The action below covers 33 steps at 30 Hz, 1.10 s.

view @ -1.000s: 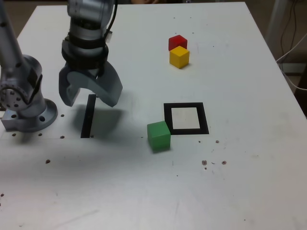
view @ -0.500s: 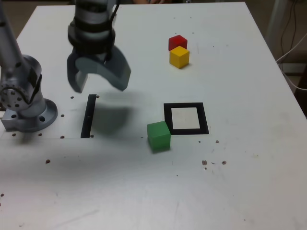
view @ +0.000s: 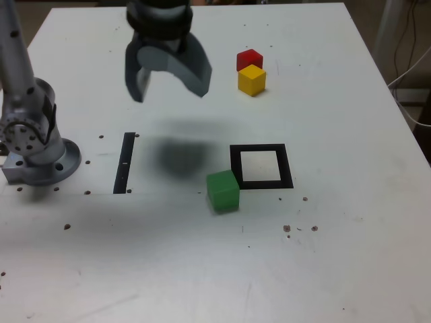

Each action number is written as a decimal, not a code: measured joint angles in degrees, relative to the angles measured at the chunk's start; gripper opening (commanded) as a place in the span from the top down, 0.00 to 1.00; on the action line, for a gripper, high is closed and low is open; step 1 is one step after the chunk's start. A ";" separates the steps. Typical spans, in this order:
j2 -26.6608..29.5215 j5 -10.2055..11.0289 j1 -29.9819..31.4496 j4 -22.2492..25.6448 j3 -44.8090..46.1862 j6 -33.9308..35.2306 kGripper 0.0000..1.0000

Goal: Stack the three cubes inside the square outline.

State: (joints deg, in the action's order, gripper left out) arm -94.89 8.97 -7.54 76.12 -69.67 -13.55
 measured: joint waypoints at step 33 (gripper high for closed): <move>-25.45 1.18 -20.92 7.81 -36.66 -17.16 0.01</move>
State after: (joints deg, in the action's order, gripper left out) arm -120.34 10.15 -28.46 83.92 -106.33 -30.71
